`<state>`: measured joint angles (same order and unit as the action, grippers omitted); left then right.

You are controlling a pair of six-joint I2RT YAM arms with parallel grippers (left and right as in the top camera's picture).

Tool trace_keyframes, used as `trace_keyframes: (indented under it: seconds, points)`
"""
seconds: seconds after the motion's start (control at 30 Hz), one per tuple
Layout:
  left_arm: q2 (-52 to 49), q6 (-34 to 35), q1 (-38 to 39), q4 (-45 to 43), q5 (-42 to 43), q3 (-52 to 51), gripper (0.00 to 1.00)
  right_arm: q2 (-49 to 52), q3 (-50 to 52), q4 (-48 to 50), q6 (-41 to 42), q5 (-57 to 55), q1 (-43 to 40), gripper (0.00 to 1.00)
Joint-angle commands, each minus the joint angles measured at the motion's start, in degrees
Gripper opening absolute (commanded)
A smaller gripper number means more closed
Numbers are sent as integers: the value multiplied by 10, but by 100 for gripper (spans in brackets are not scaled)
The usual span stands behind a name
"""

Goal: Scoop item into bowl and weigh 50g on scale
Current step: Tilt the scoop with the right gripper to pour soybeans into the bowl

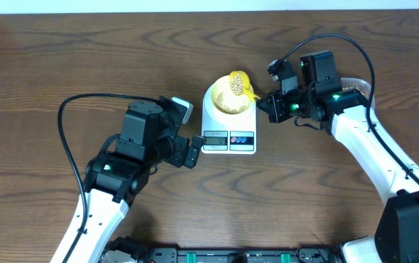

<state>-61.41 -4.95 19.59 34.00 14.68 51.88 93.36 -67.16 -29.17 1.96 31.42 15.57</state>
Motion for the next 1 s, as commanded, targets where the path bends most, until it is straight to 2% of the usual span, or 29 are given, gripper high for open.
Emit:
trace_keyframes:
  seconds: [0.0, 0.13, 0.5, 0.83, 0.97]
  points:
    - [0, -4, -3, -3, -4, 0, 98, -12, -2, 0, -43, -3, 3, 2]
    - [0, -4, -3, -3, -4, 0, 98, -12, -2, 0, -49, -42, 3, 1]
    - [0, -4, -3, -3, -4, 0, 98, -12, -2, 0, -58, -43, 19, 2]
    - [0, -4, -3, -3, -4, 0, 98, -31, -3, 0, -59, -106, 43, 2]
    - [0, -4, -3, -3, -4, 0, 98, -42, -3, -6, -85, -115, 46, 2]
